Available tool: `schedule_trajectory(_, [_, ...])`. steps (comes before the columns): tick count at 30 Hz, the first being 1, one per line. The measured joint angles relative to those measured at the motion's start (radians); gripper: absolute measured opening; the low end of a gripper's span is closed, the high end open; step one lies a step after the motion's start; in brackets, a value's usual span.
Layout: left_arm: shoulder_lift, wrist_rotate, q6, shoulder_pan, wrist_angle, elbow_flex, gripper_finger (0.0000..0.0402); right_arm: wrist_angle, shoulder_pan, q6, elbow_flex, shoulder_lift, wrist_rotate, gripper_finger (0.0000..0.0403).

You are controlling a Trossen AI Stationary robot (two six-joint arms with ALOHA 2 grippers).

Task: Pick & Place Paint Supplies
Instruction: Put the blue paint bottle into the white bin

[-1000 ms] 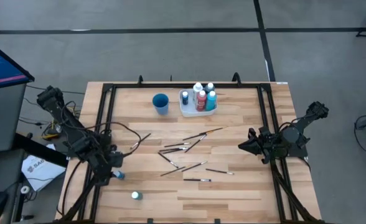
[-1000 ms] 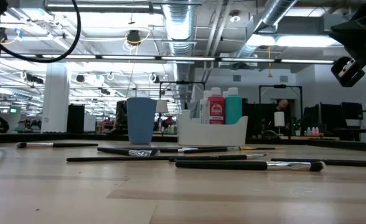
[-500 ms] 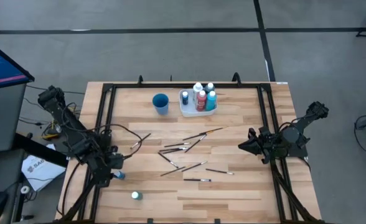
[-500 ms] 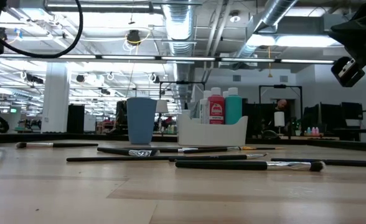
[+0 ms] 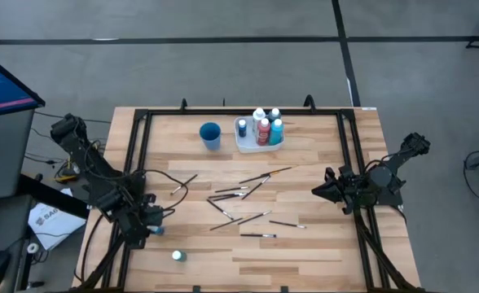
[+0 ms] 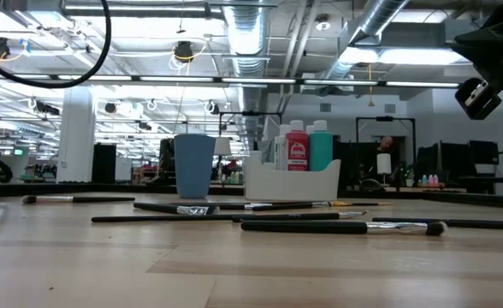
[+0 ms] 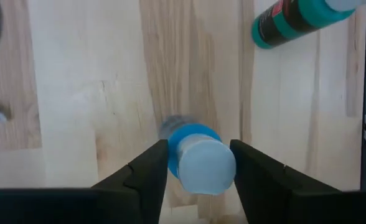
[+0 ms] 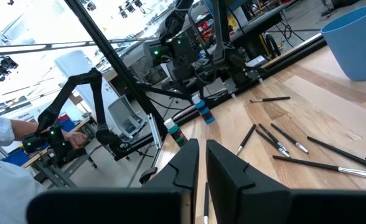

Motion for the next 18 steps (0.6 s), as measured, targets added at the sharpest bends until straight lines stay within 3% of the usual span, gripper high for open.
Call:
schedule_trajectory(7, [-0.004,-0.015,0.000,0.001,0.005,0.000,0.0098,0.000,0.000,0.000,0.000,0.000,0.000,0.0024])
schedule_trajectory(18, [-0.006,-0.049,0.020,0.157,0.014,0.058,0.0101,0.000,0.000,0.000,0.000,0.000,0.000,0.0023])
